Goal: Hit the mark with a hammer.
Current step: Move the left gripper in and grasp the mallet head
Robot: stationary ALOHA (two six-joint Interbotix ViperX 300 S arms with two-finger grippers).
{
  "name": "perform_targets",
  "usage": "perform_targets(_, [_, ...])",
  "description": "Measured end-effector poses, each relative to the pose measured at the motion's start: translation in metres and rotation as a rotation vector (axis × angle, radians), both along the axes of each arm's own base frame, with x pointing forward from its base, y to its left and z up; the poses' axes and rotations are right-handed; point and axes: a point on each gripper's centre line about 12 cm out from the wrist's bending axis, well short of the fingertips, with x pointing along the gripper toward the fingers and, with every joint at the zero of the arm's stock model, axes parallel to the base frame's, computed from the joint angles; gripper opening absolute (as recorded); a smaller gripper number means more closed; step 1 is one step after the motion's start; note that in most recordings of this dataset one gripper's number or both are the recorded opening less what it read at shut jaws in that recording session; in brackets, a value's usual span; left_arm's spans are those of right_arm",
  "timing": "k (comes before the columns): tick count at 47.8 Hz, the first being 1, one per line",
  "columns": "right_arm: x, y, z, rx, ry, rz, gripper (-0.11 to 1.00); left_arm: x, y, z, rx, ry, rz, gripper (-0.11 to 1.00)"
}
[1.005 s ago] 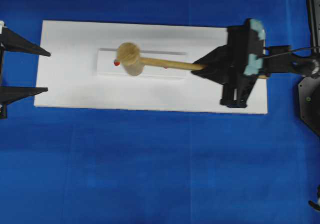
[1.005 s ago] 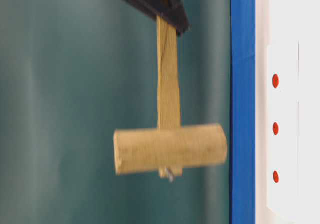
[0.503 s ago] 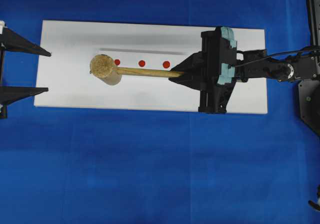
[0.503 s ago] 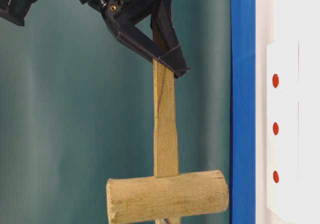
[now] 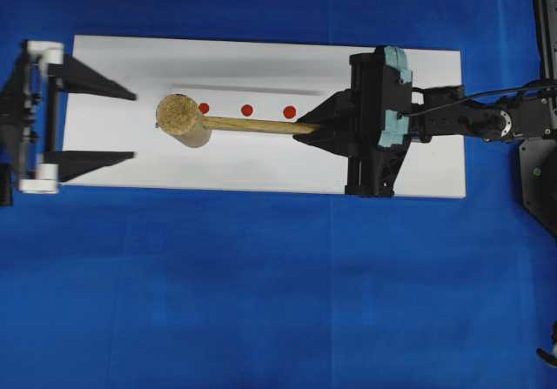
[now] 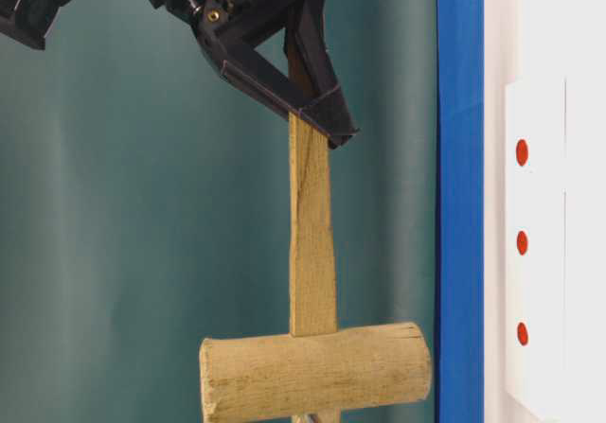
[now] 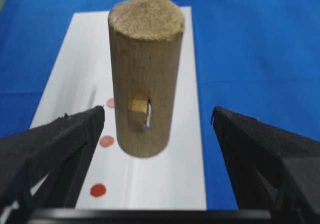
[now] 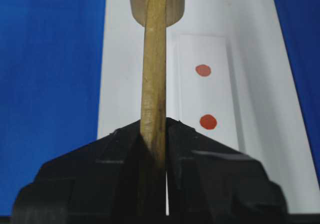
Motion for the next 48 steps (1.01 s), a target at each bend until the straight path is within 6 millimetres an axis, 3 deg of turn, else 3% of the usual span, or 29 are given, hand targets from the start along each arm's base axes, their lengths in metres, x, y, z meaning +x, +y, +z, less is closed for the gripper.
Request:
perform_targets(20, [0.002,0.006,0.003,-0.015,-0.008,0.025,0.02,0.059,0.008,-0.007,-0.004,0.066,0.02,0.91])
perform_targets(41, [0.003,0.007,0.005,-0.015,-0.012,0.027,0.02,0.069,0.009,-0.008,-0.004,0.074,0.021,0.91])
perform_targets(48, [0.004,0.007,0.006,-0.015,-0.017,0.027,0.02,0.07,0.009,-0.009,-0.003,0.077,0.02,0.83])
